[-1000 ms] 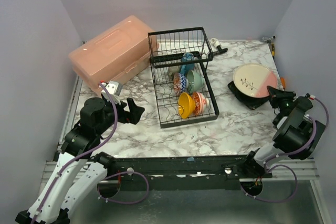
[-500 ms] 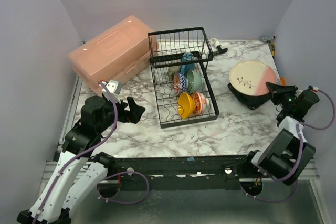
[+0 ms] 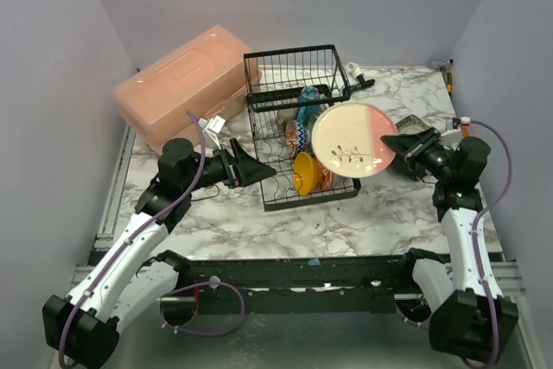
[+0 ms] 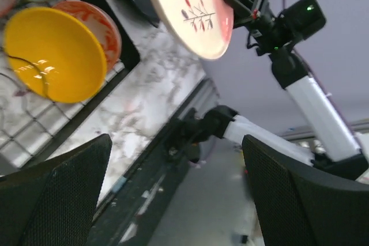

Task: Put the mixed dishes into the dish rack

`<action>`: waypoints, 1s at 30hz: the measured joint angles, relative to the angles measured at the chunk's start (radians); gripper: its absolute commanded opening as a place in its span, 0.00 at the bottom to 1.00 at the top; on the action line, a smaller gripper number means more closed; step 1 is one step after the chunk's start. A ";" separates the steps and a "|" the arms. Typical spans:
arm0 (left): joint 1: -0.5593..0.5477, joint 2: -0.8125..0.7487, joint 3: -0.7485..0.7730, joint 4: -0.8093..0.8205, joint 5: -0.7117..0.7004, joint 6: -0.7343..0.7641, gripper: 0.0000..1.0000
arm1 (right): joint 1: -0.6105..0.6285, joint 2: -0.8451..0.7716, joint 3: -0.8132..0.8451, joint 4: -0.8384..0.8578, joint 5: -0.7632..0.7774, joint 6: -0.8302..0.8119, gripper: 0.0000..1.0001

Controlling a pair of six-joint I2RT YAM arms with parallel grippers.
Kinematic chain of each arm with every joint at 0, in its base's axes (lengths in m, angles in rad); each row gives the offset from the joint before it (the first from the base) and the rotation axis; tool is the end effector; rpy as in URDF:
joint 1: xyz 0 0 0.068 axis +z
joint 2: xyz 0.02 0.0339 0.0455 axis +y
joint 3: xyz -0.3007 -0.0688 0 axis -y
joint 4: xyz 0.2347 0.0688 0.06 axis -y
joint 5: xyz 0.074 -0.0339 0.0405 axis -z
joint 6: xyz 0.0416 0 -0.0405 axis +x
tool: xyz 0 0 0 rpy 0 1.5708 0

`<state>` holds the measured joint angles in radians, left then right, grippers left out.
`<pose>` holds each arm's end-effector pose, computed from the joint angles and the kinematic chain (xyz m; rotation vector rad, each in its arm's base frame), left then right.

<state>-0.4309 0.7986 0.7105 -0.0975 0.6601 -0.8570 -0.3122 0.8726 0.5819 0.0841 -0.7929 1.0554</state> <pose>0.1295 -0.0876 0.3483 0.1262 1.9724 -1.4678 0.1706 -0.0239 0.3129 0.6569 1.7662 1.2220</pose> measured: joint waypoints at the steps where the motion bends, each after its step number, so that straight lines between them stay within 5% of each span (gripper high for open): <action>1: -0.005 0.009 -0.021 0.077 0.027 -0.063 0.95 | 0.054 -0.018 0.000 -0.007 0.001 0.011 0.00; 9: -0.100 0.047 -0.135 0.280 0.049 -0.276 0.90 | 0.437 -0.071 -0.016 0.003 0.073 0.088 0.00; 20: -0.108 0.011 -0.177 0.309 -0.024 -0.359 0.13 | 0.654 -0.027 -0.050 0.145 0.177 0.175 0.00; 22: -0.108 0.009 -0.177 0.304 -0.029 -0.365 0.00 | 0.666 -0.013 -0.050 0.177 0.178 0.182 0.17; 25: -0.101 0.014 -0.174 0.289 -0.032 -0.389 0.00 | 0.673 0.013 -0.050 0.237 0.178 0.170 0.42; 30: -0.107 0.031 -0.159 0.272 -0.015 -0.324 0.00 | 0.722 0.048 -0.039 0.235 0.137 0.154 0.43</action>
<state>-0.5381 0.8291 0.5514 0.1749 0.6449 -1.1809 0.4095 0.9203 0.5430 0.3195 -0.6563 1.2098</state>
